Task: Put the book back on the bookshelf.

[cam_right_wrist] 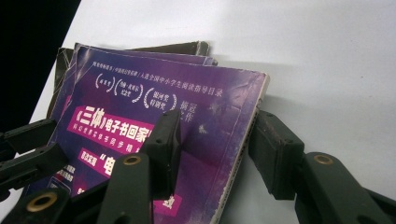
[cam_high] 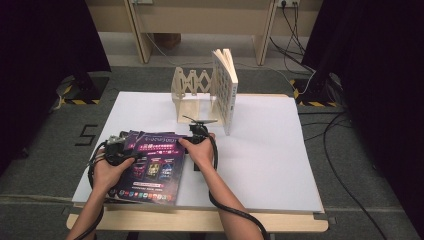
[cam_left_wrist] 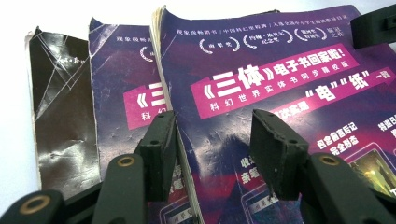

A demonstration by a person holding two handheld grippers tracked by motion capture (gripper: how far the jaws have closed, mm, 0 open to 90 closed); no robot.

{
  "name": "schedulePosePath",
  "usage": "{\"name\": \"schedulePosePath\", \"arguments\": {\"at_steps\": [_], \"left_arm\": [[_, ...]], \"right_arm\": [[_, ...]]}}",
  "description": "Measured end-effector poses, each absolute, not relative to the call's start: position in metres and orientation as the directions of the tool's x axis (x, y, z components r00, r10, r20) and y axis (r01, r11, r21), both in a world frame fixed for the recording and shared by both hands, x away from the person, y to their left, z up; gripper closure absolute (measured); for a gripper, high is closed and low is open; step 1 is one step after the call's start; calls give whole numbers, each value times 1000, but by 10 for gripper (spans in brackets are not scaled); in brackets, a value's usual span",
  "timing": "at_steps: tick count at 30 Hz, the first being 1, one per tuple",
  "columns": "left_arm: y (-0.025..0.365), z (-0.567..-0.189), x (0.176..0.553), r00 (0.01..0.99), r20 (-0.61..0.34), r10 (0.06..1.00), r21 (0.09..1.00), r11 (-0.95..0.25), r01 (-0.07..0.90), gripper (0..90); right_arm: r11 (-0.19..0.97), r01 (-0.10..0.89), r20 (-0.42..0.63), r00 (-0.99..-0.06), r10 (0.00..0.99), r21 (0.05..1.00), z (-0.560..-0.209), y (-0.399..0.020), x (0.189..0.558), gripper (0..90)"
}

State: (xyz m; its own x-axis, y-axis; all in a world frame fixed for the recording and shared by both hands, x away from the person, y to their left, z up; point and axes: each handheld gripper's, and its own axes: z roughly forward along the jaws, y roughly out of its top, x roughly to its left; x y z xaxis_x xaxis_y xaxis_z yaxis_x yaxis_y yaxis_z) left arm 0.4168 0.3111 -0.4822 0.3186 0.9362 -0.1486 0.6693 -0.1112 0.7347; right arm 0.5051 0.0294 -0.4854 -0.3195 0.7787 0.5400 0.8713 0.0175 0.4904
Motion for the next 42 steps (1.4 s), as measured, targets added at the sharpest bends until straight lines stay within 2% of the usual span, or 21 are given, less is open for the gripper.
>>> {"name": "schedulePosePath", "arguments": {"at_steps": [5, 10, 15, 18, 20, 23, 30, 36, 42], "left_arm": [[311, -483, 416, 321, -139, 937, 740, -117, 662, 509], [311, -482, 416, 322, -141, 936, 739, -117, 664, 509], [311, -482, 416, 323, -137, 936, 739, -121, 663, 511], [312, -482, 415, 321, -124, 939, 740, -129, 660, 516], [313, -482, 415, 319, -125, 939, 743, -125, 658, 518], [313, -482, 414, 316, -123, 941, 746, -122, 655, 520], [315, -483, 414, 320, -132, 938, 748, -117, 653, 519], [319, -484, 413, 323, -151, 934, 756, -101, 647, 519], [334, -479, 412, 258, -156, 953, 813, -25, 581, 519]], "right_arm": [[7, 867, 551, -323, 769, 498, -487, 29, 504, 527], [-7, 857, 547, -323, 772, 516, -488, 30, 501, 546], [-8, 846, 550, -340, 763, 533, -482, 28, 500, 618], [-11, 833, 561, -362, 745, 554, -472, 28, 497, 697], [20, 817, 551, -406, 729, 576, -466, 34, 495, 709], [47, 810, 524, -421, 740, 585, -464, 41, 494, 708], [19, 835, 565, -389, 727, 550, -467, 38, 496, 740], [26, 824, 565, -411, 715, 566, -460, 39, 495, 771], [21, 835, 586, -404, 703, 550, -458, 38, 495, 780]]}}
